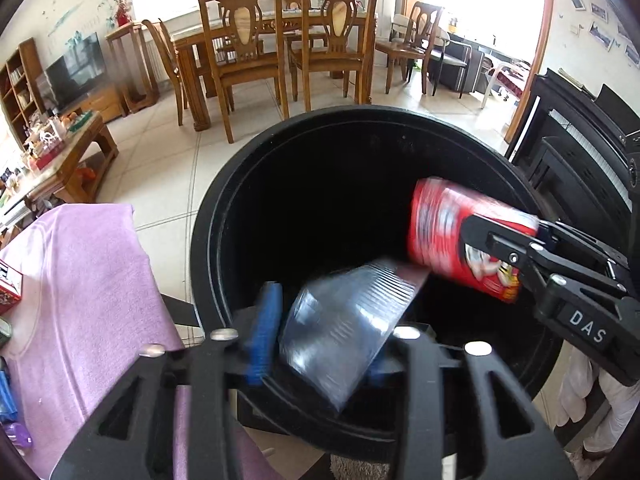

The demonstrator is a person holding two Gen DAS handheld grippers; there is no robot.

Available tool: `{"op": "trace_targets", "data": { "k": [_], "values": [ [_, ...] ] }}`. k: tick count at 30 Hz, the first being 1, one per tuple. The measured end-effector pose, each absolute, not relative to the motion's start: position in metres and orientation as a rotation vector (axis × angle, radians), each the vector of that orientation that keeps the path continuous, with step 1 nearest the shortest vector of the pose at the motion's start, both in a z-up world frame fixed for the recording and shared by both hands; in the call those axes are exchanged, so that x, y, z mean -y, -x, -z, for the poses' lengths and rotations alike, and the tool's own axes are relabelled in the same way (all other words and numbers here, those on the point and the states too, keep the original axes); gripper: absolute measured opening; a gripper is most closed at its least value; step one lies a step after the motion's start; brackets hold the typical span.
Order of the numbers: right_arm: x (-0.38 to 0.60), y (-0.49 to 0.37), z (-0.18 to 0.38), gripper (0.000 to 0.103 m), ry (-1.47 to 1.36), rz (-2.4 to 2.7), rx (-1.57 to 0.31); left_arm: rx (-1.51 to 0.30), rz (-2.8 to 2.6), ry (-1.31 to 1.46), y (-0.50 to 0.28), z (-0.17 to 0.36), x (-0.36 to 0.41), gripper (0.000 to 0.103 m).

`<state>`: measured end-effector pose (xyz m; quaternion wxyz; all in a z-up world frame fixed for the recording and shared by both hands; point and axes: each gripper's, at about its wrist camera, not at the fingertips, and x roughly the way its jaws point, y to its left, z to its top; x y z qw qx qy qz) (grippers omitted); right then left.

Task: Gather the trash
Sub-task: 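Move both items over the bin and open both grippers to drop them, then grasp the yellow sachet with the left gripper while the right grasps the white paper cup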

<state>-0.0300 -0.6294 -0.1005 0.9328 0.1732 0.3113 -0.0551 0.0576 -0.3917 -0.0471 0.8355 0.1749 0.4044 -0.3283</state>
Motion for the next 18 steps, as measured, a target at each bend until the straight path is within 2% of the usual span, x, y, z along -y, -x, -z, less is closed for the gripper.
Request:
{"op": "trace_targets", "data": {
  "k": [2, 6, 10, 12, 13, 15, 18],
  "values": [
    [0.628, 0.030, 0.100, 0.035, -0.354, 0.112, -0.635, -0.818, 0.697, -0.360, -0.052, 0.042, 0.388, 0.069],
    [0.624, 0.030, 0.096, 0.037, -0.352, 0.110, -0.631, -0.775, 0.699, -0.350, -0.042, 0.034, 0.380, 0.069],
    [0.616, 0.033, 0.085, 0.054, -0.345, 0.098, -0.603, -0.762, 0.710, -0.278, -0.037, 0.020, 0.360, 0.070],
    [0.607, 0.035, 0.078, 0.059, -0.334, 0.087, -0.591, -0.738, 0.706, -0.246, -0.031, 0.011, 0.346, 0.088],
    [0.602, 0.035, 0.074, 0.061, -0.327, 0.079, -0.588, -0.722, 0.699, -0.232, -0.028, 0.006, 0.338, 0.090],
    [0.589, 0.035, 0.065, 0.073, -0.318, 0.055, -0.579, -0.692, 0.695, -0.201, -0.021, -0.003, 0.318, 0.090],
    [0.563, 0.032, 0.053, 0.076, -0.286, 0.019, -0.566, -0.675, 0.671, -0.153, -0.015, -0.013, 0.287, 0.090]
  ]
}}
